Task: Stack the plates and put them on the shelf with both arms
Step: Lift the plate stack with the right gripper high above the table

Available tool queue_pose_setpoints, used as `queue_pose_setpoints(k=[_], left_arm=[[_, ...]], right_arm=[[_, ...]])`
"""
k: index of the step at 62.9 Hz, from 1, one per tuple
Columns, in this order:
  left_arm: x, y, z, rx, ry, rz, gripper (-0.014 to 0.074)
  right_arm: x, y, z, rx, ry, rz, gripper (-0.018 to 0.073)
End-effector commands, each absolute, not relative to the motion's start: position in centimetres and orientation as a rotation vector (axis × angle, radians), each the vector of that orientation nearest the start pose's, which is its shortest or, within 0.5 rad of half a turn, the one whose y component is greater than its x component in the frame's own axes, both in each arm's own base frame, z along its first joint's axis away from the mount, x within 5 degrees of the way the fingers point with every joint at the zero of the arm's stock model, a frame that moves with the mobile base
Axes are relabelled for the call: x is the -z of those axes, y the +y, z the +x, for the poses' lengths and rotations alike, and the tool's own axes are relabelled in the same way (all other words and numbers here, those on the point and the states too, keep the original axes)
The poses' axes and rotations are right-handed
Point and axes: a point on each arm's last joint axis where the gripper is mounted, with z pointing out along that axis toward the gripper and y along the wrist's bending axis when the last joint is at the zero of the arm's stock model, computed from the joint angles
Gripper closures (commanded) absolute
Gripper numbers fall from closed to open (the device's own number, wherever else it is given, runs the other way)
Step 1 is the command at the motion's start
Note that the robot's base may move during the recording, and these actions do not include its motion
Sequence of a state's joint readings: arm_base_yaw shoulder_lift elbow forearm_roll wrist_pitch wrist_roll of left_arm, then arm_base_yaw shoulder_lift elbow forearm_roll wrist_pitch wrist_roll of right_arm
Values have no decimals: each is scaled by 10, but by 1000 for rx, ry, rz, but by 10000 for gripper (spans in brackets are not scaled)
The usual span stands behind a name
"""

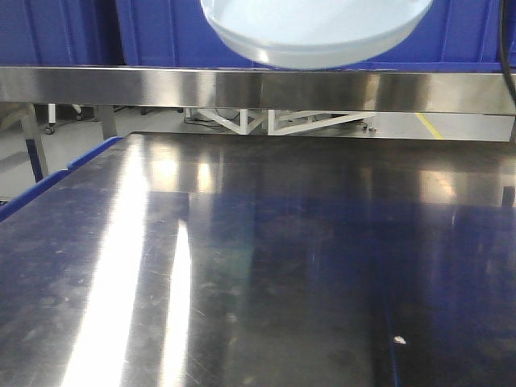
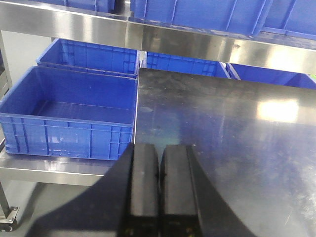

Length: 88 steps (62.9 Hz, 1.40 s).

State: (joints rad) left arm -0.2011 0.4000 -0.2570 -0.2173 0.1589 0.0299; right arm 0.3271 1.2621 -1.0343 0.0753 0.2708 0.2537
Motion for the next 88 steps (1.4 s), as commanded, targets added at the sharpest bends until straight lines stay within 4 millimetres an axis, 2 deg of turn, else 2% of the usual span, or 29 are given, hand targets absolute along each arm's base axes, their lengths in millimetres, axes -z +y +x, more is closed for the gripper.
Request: queue_pose_setpoints(k=[1,88], left_arm=[[-276,-21,95,317,1674,18,510],[-276,-21,95,317,1674,18,510]], right_arm=[[-389,90,262,-468,1832,-15,508],[-389,89,262,-468,1834,-15,508]])
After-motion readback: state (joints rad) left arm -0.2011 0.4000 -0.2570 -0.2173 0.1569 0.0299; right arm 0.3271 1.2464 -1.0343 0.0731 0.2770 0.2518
